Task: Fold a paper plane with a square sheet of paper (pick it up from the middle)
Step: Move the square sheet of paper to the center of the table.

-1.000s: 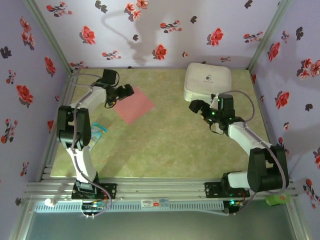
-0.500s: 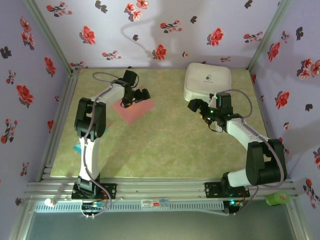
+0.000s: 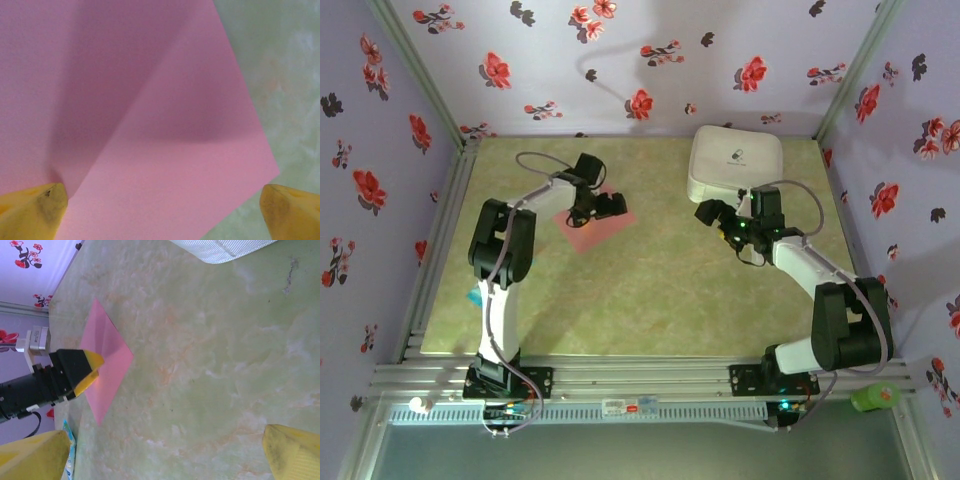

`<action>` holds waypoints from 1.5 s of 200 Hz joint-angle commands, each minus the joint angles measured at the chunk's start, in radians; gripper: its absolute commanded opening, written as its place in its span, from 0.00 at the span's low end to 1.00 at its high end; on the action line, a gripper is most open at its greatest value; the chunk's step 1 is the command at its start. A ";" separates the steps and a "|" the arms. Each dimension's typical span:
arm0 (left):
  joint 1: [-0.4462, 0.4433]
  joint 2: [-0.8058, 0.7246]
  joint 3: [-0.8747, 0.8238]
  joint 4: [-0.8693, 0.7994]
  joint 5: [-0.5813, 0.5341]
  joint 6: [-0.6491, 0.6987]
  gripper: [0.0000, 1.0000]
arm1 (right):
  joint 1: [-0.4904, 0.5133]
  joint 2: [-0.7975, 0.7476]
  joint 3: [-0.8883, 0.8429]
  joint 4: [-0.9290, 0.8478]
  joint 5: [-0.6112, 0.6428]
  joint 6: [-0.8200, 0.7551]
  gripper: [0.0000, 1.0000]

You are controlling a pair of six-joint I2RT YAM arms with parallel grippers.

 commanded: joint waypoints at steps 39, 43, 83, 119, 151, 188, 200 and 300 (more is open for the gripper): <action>-0.139 -0.088 -0.234 0.057 0.033 0.064 1.00 | 0.006 0.040 -0.007 0.030 0.014 0.039 0.99; -0.148 -0.096 -0.252 0.069 0.035 0.066 1.00 | 0.006 0.046 -0.004 0.031 0.004 0.037 0.99; -0.230 -0.198 -0.407 0.191 0.049 0.079 1.00 | 0.028 0.123 0.054 0.021 -0.083 0.025 0.89; -0.235 -0.366 -0.528 0.320 -0.005 -0.015 1.00 | 0.104 0.177 0.116 -0.010 -0.077 0.013 0.83; -0.213 -0.559 -0.664 0.476 -0.096 -0.163 1.00 | 0.167 0.247 0.186 -0.013 -0.099 0.011 0.78; -0.183 -0.728 -0.803 0.517 -0.217 -0.264 1.00 | 0.267 0.387 0.350 -0.098 -0.142 -0.035 0.70; -0.169 -0.772 -0.827 0.505 -0.220 -0.251 1.00 | 0.298 0.430 0.400 -0.123 -0.133 -0.042 0.70; -0.145 -0.889 -0.780 0.252 -0.294 -0.154 1.00 | 0.421 0.731 0.725 -0.413 0.052 -0.072 0.72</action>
